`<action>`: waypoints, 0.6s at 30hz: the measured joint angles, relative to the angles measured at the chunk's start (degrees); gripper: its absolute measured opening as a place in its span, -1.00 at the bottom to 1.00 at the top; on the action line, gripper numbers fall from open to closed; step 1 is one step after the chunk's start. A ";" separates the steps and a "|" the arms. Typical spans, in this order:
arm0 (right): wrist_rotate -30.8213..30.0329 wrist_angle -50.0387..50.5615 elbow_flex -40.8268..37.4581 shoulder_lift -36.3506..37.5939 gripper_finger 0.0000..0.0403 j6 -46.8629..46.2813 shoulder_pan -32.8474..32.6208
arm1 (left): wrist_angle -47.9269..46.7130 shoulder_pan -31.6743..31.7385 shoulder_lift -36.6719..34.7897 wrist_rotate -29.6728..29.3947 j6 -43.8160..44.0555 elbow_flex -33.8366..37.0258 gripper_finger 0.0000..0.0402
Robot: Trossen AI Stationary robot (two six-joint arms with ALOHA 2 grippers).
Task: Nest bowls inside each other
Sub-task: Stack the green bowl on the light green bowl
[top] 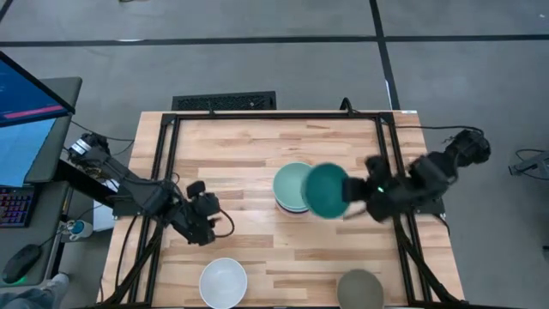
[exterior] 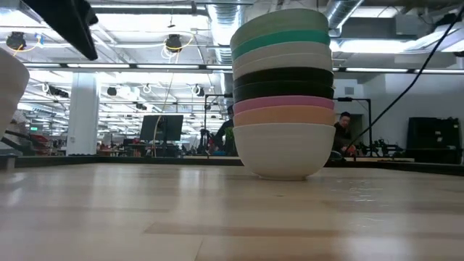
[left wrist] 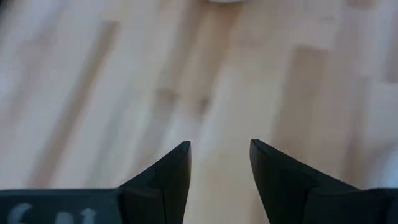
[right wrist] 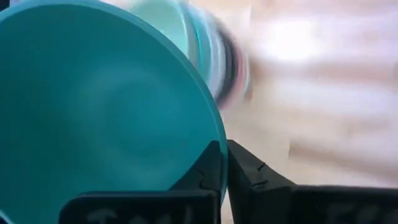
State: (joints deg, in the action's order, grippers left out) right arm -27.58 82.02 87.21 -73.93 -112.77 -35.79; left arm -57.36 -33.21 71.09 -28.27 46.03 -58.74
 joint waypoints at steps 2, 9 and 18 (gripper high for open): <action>-0.90 2.01 3.79 -2.30 -0.86 5.55 4.80 | 5.67 -0.69 0.00 2.33 -1.51 1.49 -0.22; 5.90 -5.24 8.76 -8.54 -0.88 26.68 18.88 | 11.86 -3.23 0.00 2.11 -1.49 2.43 -0.22; 15.28 -8.36 8.84 -14.26 -0.83 31.75 21.20 | 11.52 -8.06 0.00 -1.33 3.42 2.43 -0.22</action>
State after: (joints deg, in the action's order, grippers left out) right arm -12.30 73.67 96.05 -88.19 -81.02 -14.59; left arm -45.85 -41.27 71.09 -29.60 49.45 -56.31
